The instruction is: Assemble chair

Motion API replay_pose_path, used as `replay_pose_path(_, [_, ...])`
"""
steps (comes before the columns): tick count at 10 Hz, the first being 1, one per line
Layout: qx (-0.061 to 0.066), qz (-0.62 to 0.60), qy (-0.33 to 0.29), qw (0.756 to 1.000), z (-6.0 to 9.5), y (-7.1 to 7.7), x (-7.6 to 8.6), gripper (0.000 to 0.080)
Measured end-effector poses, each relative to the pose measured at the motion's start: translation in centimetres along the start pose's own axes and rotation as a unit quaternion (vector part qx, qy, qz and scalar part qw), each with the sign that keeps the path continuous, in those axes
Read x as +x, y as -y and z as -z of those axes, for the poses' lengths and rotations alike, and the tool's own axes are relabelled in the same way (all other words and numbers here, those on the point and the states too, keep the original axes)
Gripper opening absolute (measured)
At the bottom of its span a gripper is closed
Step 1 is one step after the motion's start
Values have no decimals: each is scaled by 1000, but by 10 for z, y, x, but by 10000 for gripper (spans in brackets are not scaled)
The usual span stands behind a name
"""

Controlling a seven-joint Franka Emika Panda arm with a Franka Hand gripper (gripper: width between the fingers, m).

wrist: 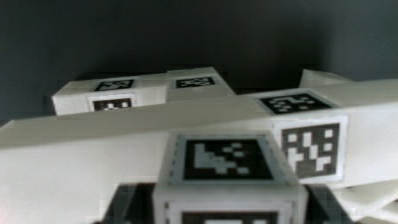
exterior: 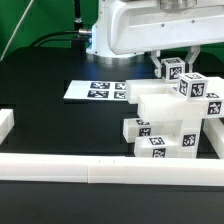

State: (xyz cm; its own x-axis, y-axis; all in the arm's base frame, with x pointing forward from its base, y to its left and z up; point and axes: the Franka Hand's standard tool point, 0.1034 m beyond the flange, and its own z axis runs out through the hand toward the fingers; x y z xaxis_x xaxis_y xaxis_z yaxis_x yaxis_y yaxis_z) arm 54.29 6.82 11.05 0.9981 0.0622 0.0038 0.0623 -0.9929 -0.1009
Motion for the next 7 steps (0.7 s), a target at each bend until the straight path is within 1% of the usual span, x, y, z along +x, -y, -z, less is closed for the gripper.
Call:
replay_pose_path(4, [1,-131,0,991,0,1,0,268])
replay_pose_path(5, [4,-174,0,985,0,1,0,269])
replay_pose_path(7, [4,-223,1,975,0,2,0,269])
